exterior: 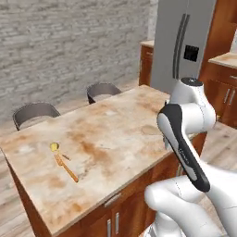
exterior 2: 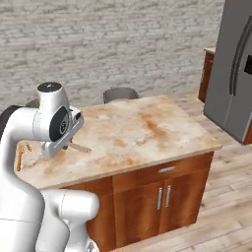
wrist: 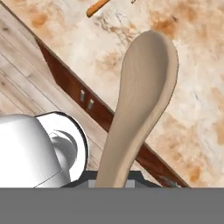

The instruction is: Organize the utensils by type. Pick up the wooden spoons from the counter and place them in the open cabinet. Then pick up the metallic utensils from the counter and place them in the open drawer.

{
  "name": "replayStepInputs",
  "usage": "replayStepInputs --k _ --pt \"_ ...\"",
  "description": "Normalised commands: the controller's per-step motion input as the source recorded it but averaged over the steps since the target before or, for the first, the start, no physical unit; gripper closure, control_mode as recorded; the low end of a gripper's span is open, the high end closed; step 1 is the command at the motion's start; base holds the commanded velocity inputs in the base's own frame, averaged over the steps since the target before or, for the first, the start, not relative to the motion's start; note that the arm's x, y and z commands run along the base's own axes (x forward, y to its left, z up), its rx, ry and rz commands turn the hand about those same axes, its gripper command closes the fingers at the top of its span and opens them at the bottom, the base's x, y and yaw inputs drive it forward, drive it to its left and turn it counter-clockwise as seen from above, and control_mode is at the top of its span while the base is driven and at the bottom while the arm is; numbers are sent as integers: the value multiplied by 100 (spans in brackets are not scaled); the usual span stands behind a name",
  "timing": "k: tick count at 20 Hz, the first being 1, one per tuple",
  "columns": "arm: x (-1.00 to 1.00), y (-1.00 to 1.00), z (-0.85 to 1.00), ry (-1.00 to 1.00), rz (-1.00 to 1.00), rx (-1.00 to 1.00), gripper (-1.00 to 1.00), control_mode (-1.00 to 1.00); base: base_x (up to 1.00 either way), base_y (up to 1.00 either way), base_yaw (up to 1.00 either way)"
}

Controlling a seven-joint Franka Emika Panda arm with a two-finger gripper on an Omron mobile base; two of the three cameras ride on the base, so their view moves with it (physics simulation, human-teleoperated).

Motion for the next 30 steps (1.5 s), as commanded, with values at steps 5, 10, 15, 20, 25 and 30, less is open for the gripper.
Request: replayStepInputs --k 5,10,15,20,25,30 --pt "0 0 0 0 0 0 100 100 0 1 -100" --pt "0 0 0 0 0 0 100 100 0 0 -100" --pt "0 0 0 0 0 0 100 100 0 -47 -74" --pt "0 0 0 0 0 0 100 100 10 -87 -41" --pt "0 0 0 0 0 0 100 100 58 -65 -21" --pt "0 0 0 0 0 0 100 100 92 -43 -3"
